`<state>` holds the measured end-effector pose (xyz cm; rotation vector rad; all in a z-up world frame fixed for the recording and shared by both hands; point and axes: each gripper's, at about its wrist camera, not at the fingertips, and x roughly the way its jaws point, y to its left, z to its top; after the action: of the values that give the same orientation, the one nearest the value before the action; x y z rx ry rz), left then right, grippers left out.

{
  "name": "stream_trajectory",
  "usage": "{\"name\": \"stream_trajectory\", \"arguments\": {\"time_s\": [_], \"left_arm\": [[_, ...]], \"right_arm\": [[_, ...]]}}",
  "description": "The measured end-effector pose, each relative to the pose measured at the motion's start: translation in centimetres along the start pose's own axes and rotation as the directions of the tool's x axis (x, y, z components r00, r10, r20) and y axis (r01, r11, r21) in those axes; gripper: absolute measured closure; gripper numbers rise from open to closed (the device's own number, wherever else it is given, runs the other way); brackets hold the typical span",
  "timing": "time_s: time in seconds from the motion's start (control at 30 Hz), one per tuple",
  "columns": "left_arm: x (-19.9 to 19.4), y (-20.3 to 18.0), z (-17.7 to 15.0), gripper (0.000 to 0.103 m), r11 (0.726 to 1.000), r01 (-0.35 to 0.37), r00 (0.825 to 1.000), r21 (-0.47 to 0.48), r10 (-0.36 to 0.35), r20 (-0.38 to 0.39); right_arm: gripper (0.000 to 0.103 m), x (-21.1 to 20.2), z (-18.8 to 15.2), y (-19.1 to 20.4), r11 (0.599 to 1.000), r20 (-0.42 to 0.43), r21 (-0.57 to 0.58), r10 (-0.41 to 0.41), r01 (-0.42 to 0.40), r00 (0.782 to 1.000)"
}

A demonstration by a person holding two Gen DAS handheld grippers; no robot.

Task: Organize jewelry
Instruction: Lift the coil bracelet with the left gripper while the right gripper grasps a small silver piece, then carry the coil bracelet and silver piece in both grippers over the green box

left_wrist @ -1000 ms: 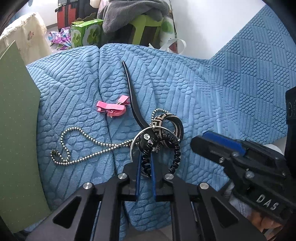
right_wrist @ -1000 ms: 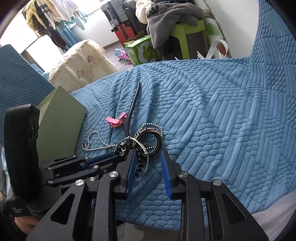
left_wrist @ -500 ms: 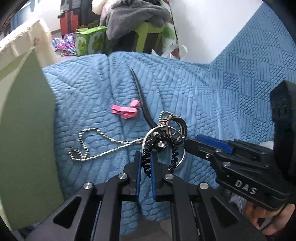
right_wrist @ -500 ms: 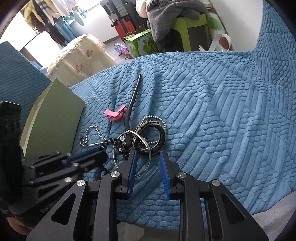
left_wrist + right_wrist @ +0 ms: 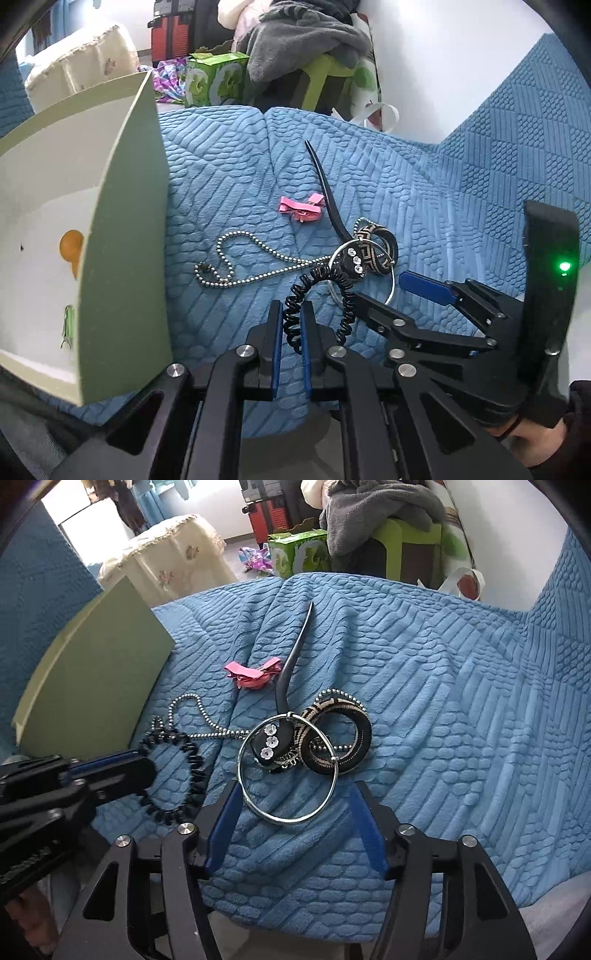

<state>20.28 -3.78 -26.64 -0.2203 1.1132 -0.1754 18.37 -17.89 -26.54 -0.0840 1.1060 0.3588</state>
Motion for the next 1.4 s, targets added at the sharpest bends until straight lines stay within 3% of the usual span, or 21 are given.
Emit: {"name": "stream_trajectory", "arguments": {"time_s": [0.43,0.53,0.73,0.77,0.8,0.83,0.93,1.13,1.4], "left_arm": [[-0.7,1.4,-0.5,0.096,0.999,0.027,0.999,-0.045,-0.027,0.02],[-0.9,1.5,-0.5,0.096,0.998,0.033,0.999,-0.048,-0.032,0.024],[-1.2,1.6,-0.4,0.096,0.998,0.039,0.999,-0.048,-0.038,0.028],[-1.3,1.5,-0.4,0.096,0.998,0.041,0.999,-0.047,-0.039,0.029],[-1.3,1.5,-0.4,0.096,0.998,0.042,0.999,-0.046,-0.04,0.03],[-1.4,1.4,-0.4,0.096,0.998,0.042,0.999,-0.044,-0.041,0.031],[-1.6,1.3,-0.3,0.096,0.998,0.039,0.999,-0.041,-0.038,0.033],[-1.5,1.2,-0.4,0.096,0.998,0.044,0.999,-0.042,-0.043,0.028],[-2.2,1.1,0.1,0.096,0.998,0.047,0.998,-0.042,-0.045,0.046]], "right_arm": [[0.034,1.4,-0.2,1.8,0.989,0.04,-0.099,-0.108,0.112,0.993],[0.043,1.4,-0.3,1.9,0.992,0.048,-0.092,-0.086,0.091,0.995],[0.044,1.0,-0.2,1.7,0.992,0.031,-0.085,-0.094,0.097,0.995],[0.047,0.8,-0.2,1.6,0.993,0.03,-0.078,-0.09,0.093,0.995],[0.079,0.3,-0.1,1.4,0.993,0.044,-0.067,-0.097,0.1,0.994],[0.097,0.2,-0.1,1.3,0.992,0.034,-0.064,-0.107,0.109,0.994],[0.097,0.5,-0.3,0.2,0.998,-0.015,-0.002,-0.062,0.062,0.998],[0.1,0.3,-0.4,-0.1,1.0,-0.01,0.012,-0.022,0.022,1.0],[0.102,-2.3,0.2,0.7,0.998,0.081,-0.03,-0.05,0.052,0.995]]}}
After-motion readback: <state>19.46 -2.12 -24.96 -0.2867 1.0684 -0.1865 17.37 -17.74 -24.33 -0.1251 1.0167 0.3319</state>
